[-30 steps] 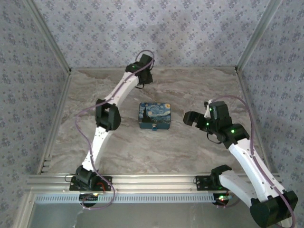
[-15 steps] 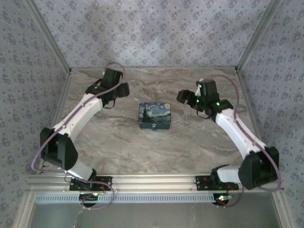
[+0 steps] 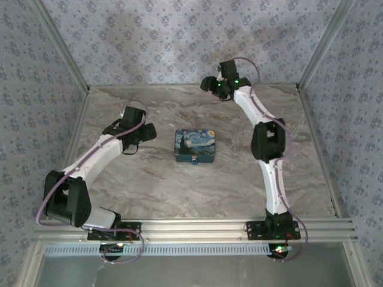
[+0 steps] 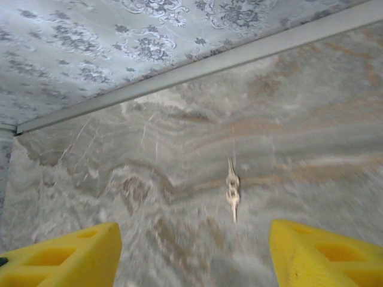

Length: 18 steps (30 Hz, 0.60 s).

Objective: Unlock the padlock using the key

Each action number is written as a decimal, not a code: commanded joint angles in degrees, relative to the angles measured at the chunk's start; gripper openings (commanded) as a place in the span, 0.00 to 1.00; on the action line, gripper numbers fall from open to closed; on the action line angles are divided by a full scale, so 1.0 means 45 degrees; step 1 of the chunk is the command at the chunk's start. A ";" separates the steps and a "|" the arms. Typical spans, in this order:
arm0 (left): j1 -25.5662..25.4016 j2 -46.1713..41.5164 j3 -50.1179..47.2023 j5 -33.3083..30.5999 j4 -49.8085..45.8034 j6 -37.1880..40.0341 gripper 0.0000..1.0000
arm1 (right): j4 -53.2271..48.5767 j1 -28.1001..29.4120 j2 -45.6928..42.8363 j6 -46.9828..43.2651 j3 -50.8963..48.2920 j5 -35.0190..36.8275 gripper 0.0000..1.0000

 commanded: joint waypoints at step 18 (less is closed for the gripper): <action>-0.0056 -0.0906 -0.2125 0.1593 0.1846 -0.2221 0.80 | 0.2070 0.0694 0.5045 0.3691 0.4066 -0.0838 0.62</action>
